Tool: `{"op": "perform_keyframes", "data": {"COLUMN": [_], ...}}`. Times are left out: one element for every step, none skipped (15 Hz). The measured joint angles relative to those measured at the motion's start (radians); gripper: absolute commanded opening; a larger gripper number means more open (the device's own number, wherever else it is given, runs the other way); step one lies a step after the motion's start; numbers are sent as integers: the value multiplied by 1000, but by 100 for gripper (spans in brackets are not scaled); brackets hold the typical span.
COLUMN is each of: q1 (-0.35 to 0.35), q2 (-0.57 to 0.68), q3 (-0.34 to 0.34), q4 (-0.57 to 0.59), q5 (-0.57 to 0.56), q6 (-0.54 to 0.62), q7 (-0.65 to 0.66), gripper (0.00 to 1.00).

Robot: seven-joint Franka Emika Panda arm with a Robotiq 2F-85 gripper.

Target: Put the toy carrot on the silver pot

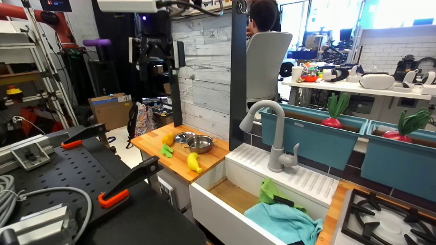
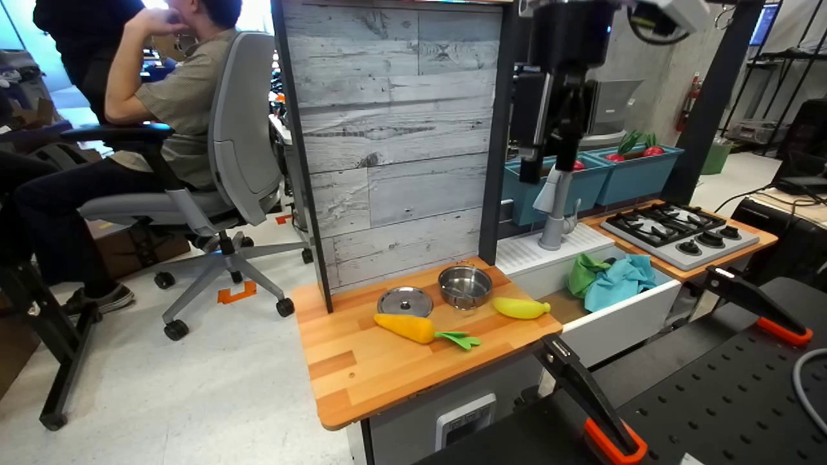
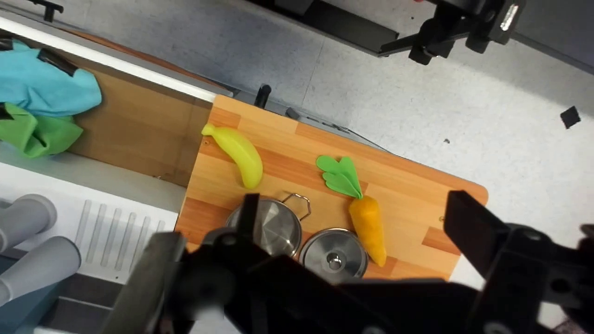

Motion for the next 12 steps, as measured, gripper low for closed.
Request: {"op": "perform_keyframes", "data": {"q1": [-6,-10,-10,-10,-8,-5,1,8,19,33,49,66], "q2": [43,84,126,167,208,248,286,323,357,390,420,449], "q3": [2,4,7,13,18,21,22,22,20,16,11,6], "q4": [11,23,37,51,66,82,101,122,143,164,184,202], "q5": [5,5,4,2,-9,-26,-50,-80,-115,-151,-182,-209], "q6": [22,42,67,93,118,137,148,149,149,149,149,149], "q7": [-15,-22,-23,-23,-19,-11,3,24,48,74,98,118], "gripper": [100,100,100,100,100,100,100,100,100,100,100,100]}}
